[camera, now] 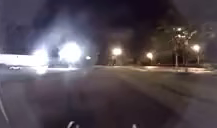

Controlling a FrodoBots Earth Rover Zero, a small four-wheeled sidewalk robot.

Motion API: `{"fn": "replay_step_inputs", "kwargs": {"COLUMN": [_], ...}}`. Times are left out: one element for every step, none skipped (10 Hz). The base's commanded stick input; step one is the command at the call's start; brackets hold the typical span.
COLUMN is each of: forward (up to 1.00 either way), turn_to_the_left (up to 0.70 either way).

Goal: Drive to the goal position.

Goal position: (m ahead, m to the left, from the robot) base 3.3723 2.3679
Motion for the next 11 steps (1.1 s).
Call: {"fn": "replay_step_inputs", "kwargs": {"forward": [0.5,0.5,0.5,0.5,0.5,0.5,0.5,0.5,0.5,0.5,0.5], "turn_to_the_left": [0.0,0.0,0.0,0.0,0.0,0.0,0.0,0.0,0.0,0.0,0.0]}}
